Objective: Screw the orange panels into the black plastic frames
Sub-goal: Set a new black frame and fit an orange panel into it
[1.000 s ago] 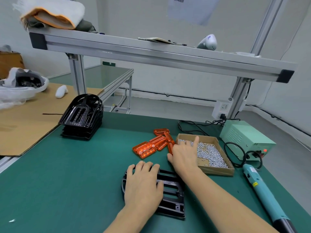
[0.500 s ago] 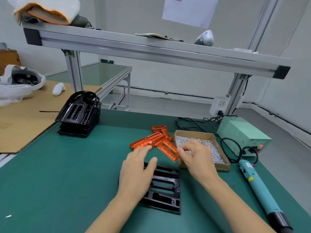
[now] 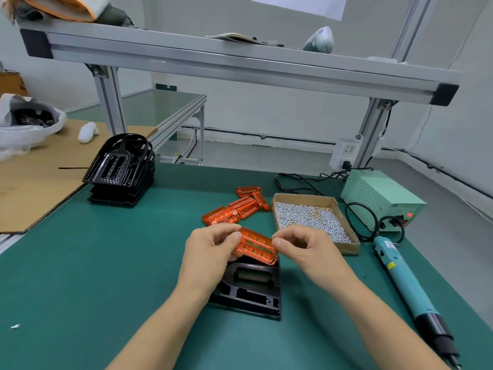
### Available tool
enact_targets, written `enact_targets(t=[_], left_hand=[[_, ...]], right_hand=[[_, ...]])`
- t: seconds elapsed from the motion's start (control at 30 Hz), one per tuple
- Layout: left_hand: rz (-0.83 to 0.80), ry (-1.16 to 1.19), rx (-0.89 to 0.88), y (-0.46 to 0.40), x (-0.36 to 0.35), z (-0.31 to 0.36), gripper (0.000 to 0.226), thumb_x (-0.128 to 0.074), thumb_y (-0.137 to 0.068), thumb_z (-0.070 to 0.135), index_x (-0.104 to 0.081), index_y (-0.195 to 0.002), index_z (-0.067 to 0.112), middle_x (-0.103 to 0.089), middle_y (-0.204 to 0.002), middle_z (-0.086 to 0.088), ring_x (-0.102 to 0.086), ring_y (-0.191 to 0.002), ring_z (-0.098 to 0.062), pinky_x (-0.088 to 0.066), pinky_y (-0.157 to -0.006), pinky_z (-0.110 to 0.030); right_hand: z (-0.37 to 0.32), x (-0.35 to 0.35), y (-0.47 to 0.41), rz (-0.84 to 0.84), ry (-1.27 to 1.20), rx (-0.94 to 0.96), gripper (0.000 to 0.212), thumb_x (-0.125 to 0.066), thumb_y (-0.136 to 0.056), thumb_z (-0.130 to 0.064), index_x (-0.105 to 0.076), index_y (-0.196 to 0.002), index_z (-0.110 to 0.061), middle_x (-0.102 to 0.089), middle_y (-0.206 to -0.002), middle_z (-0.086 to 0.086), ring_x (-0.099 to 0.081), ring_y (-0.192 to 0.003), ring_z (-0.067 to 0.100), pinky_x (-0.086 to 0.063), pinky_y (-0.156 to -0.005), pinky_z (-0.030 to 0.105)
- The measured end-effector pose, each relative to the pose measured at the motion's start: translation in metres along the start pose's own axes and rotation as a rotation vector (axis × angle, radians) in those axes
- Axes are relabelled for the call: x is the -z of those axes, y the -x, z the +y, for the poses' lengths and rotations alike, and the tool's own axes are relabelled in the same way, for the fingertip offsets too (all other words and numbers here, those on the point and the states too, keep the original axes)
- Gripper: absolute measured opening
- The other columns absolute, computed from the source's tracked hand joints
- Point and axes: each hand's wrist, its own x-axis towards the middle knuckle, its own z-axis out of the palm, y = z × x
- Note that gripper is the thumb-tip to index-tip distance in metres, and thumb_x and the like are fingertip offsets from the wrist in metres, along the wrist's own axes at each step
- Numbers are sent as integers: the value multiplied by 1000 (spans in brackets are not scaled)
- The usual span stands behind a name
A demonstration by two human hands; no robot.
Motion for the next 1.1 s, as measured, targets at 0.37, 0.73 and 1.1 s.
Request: enact_targets(t=[0.37,0.73,1.1], left_hand=[[-118,267,91,8,2,5,21,-64,-85,-1,-70,-97,15,-75,-81,-5,-71,-72,-14,-56,-64,-21],[-96,414,137,2,-16,10,29,-59,-85,-10,-59,-107,8,-74,-87,-9,-69,-72,-18,-55,-64,-28],[-411,92,63,-10,-10,7,21,-68,-83,3,-68,-99,17,-75,-86,-5,-70,-80,-16,-53,-74,-24]], right_hand=[[8,3,4,25,-420,-145,14,-64,-90,-8,-77,-85,-11,-67,-70,-4,-55,-63,3,-48,-56,18],[3,-11,8,-74,-424,-187,5,-71,-84,-3,-68,-87,-6,-68,-66,3,-65,-61,11,-57,-58,25],[-1,-9,4,-27,-360,-73,11,-65,-89,-1,-70,-92,-10,-62,-62,1,-57,-55,9,-49,-48,21]])
